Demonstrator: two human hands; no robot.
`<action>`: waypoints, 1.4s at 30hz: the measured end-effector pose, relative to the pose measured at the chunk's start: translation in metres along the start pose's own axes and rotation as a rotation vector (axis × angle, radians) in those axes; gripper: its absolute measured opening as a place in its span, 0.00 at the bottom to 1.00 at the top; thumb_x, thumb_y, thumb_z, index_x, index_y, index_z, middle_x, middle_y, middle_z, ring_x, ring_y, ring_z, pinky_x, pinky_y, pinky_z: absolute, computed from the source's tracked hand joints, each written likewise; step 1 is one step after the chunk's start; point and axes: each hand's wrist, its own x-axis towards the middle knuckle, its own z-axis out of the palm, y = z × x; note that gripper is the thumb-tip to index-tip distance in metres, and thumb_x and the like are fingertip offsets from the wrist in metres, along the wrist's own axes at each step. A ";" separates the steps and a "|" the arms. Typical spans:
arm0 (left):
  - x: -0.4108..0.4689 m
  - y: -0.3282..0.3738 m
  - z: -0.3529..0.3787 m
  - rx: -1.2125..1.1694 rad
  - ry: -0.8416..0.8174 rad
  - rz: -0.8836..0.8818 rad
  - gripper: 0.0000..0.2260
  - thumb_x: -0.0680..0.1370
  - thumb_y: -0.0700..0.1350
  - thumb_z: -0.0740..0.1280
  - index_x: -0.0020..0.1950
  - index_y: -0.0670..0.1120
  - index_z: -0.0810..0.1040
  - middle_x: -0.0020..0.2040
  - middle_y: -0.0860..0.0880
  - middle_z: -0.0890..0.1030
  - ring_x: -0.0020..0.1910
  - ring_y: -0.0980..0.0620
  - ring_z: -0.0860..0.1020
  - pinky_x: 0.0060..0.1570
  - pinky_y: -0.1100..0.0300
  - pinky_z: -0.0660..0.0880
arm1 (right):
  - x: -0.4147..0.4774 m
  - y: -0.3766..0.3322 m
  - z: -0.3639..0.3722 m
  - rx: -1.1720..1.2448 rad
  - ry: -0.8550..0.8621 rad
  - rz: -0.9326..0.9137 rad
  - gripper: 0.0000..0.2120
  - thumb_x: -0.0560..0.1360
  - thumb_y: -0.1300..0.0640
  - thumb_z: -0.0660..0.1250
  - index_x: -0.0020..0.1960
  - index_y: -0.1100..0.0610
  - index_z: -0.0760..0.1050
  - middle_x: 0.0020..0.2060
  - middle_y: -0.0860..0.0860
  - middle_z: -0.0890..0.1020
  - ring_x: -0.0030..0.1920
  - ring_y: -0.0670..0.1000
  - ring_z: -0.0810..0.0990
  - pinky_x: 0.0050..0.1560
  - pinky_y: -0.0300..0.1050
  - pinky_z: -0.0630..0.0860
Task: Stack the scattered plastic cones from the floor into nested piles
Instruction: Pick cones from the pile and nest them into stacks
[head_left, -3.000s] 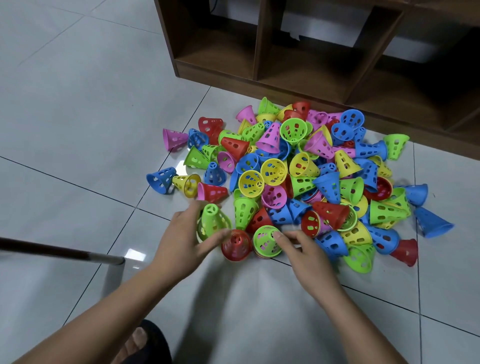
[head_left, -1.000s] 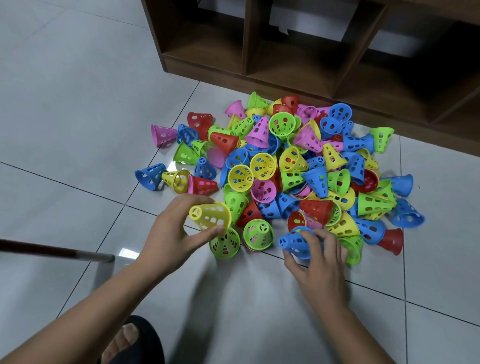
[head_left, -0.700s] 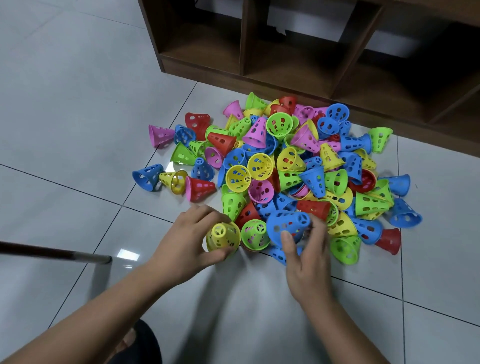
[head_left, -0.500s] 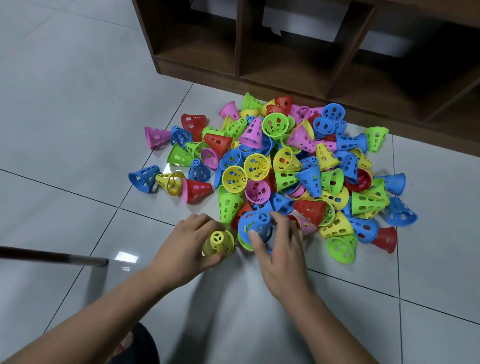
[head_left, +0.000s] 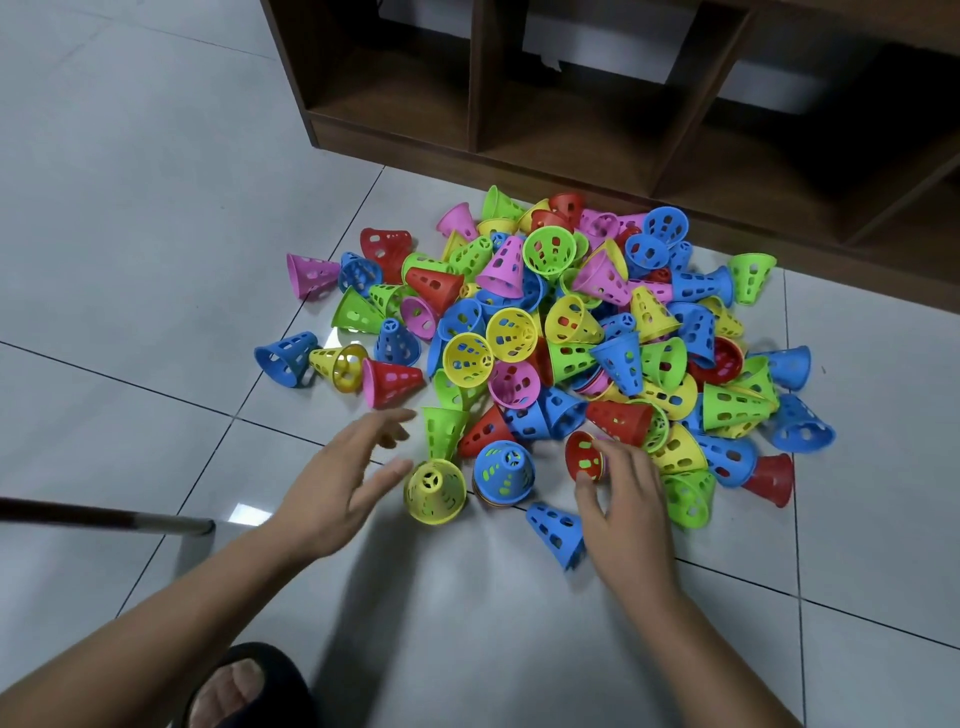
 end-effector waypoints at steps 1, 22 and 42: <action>0.003 -0.003 -0.004 0.016 0.050 -0.026 0.26 0.83 0.70 0.55 0.75 0.57 0.71 0.62 0.60 0.78 0.61 0.59 0.77 0.56 0.54 0.77 | 0.003 0.004 -0.001 -0.002 0.003 0.028 0.21 0.79 0.57 0.71 0.72 0.51 0.74 0.63 0.47 0.75 0.65 0.52 0.74 0.65 0.56 0.76; 0.062 -0.064 -0.005 0.633 0.071 -0.048 0.24 0.71 0.63 0.72 0.56 0.46 0.77 0.57 0.45 0.78 0.55 0.38 0.75 0.48 0.44 0.76 | 0.016 0.025 0.019 0.156 -0.082 0.536 0.21 0.74 0.43 0.78 0.51 0.55 0.72 0.50 0.52 0.79 0.43 0.51 0.80 0.41 0.48 0.75; 0.018 0.027 -0.016 0.089 0.220 -0.182 0.24 0.74 0.51 0.78 0.67 0.59 0.74 0.59 0.59 0.78 0.54 0.57 0.79 0.50 0.57 0.77 | 0.019 -0.017 -0.008 0.381 0.041 0.250 0.16 0.74 0.53 0.78 0.58 0.43 0.78 0.53 0.41 0.75 0.52 0.45 0.80 0.51 0.46 0.80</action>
